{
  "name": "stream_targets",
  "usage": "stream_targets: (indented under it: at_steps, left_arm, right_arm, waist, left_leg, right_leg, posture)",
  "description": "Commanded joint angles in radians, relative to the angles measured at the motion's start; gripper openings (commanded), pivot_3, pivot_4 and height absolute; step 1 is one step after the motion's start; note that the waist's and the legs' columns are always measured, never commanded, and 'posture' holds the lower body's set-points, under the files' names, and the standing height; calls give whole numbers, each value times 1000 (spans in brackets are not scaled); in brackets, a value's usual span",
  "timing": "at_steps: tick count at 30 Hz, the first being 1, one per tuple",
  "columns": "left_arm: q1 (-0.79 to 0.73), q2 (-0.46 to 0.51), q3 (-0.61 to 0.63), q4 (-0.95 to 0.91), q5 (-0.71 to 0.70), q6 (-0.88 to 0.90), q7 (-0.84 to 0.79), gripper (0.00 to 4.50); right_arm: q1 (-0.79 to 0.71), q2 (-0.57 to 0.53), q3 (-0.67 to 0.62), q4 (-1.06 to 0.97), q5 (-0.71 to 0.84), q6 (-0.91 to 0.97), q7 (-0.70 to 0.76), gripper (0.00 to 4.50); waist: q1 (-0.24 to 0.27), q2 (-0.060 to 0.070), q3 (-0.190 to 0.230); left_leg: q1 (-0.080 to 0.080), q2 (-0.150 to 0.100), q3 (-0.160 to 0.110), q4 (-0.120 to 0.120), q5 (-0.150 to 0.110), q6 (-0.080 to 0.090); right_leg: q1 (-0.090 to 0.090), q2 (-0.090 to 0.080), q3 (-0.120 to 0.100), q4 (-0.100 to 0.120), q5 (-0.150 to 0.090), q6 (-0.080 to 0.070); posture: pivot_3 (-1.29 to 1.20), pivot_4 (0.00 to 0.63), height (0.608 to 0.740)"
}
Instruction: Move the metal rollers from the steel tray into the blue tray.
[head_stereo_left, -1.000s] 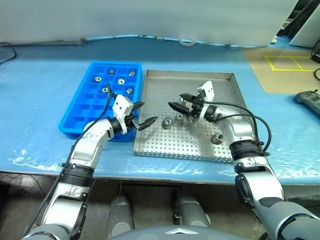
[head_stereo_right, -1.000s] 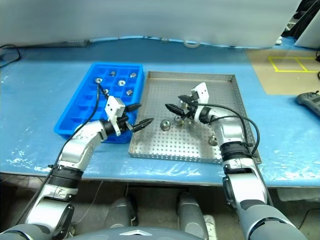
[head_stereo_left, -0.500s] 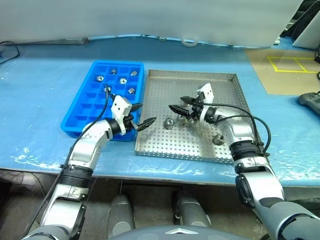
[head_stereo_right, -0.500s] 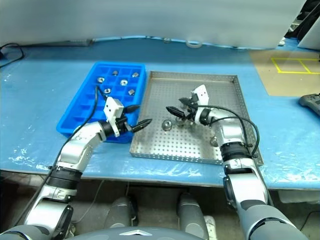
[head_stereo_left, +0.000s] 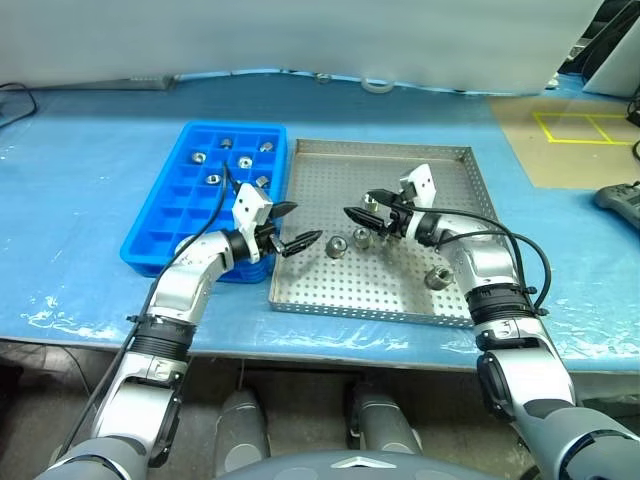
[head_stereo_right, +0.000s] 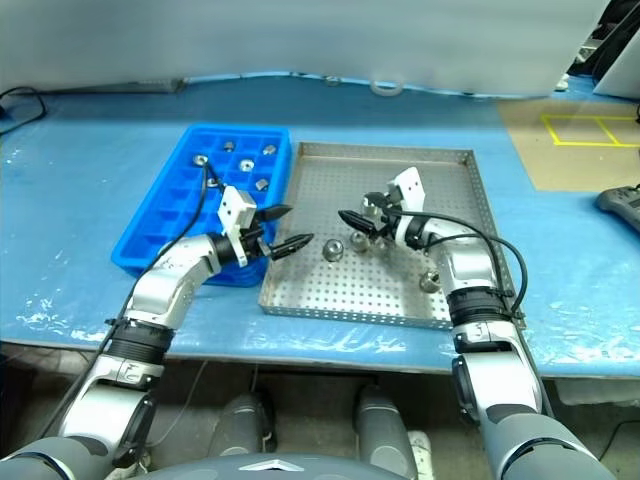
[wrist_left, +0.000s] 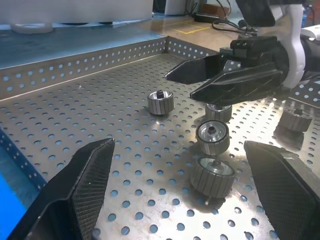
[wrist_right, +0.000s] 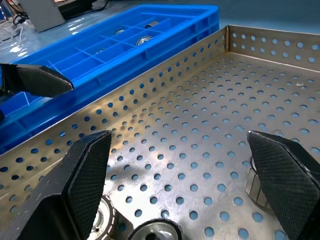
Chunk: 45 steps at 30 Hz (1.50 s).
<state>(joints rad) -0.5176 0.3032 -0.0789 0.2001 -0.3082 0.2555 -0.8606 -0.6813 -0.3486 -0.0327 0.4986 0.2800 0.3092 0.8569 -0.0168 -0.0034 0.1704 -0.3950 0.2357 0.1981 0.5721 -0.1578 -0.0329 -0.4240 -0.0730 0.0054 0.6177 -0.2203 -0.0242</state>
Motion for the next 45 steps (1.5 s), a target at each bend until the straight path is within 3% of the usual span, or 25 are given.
stream_targets:
  at_steps: [1, 10, 25, 37, 40, 45]
  left_arm:
    - [-56, 19, -17, 6, -62, 109, -103, 4471]
    - [-214, 84, -160, 192, 67, 83, -287, 4471]
    - [-384, -76, -158, 570, 211, -238, -199, 4471]
    - [-358, -60, -285, 616, 365, -180, -321, 4471]
    - [-367, -61, -263, 603, 355, -158, -313, 3883]
    - [-357, -60, -209, 538, 317, -90, -284, 2282]
  right_arm:
    - [7, -21, -40, -59, 23, 0, -14, 4500]
    - [39, -27, -51, -90, 27, 9, -34, 4500]
    - [79, -31, -68, -149, 37, 26, -80, 4500]
    - [92, -25, -59, -135, 18, -4, -111, 4500]
    - [92, -20, -58, -137, 22, -5, -116, 4500]
    - [92, -15, -52, -131, 15, -18, -123, 4500]
  waist:
    - [0, 0, 0]
    - [-4, 0, 0]
    - [-23, 0, 0]
    - [-28, 0, 0]
    - [-30, 0, 0]
    - [-29, 0, 0]
  left_leg:
    - [0, 0, 0, 0, 0, 0]
    - [0, 0, 0, 0, 0, 0]
    - [-1, -2, 0, 1, 0, 3]
    - [0, -2, 0, 1, 0, 4]
    - [0, -1, 0, 1, 0, 4]
    - [0, -2, 0, 1, 0, 4]
  right_leg:
    - [0, 0, 0, 0, 0, 0]
    - [0, 0, 1, 0, 0, 0]
    - [0, 0, 2, -1, 0, 0]
    - [0, 0, 2, -1, 0, 0]
    - [0, 0, 2, -1, 0, 0]
    - [1, 0, 2, -1, 0, 0]
  posture:
    - [-398, 150, 740]
    - [-431, 150, 740]
    - [-477, 150, 740]
    - [-484, 150, 740]
    - [-483, 150, 740]
    - [-484, 150, 740]
